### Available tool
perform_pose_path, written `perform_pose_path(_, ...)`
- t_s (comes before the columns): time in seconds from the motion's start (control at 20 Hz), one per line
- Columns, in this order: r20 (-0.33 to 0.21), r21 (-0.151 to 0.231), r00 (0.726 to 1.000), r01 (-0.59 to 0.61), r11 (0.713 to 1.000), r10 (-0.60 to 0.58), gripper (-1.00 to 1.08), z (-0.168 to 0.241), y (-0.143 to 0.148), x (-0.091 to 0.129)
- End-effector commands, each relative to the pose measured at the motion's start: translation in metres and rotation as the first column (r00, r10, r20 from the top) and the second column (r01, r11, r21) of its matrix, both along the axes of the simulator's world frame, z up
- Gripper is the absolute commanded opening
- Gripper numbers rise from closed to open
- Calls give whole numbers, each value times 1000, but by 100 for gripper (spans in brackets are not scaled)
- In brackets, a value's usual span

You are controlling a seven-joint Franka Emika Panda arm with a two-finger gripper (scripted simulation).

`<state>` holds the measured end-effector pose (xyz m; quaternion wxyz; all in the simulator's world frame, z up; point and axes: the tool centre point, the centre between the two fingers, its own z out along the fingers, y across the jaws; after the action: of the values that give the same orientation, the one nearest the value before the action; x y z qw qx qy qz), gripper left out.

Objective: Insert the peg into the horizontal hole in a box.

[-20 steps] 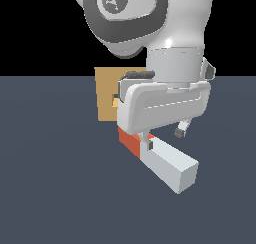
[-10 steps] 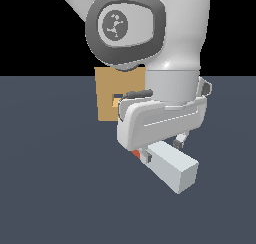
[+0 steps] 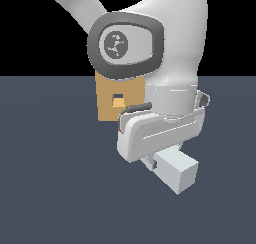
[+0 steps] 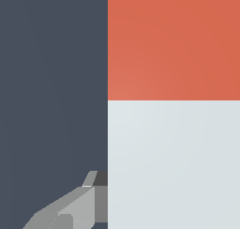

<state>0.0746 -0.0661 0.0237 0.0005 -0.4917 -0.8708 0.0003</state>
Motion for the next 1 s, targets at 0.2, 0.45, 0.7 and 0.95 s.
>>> perform_pose_path(0.2, 1, 0, 1000, 0, 1000, 0, -100, 0, 0, 1)
perform_pose_path(0.45, 0, 0, 1000, 0, 1000, 0, -100, 0, 0, 0)
perform_pose_path(0.7, 0, 0, 1000, 14, 1000, -14, -100, 2, 3, -4)
perform_pose_path(0.95, 0, 0, 999, 48, 999, -48, -100, 7, 10, -13)
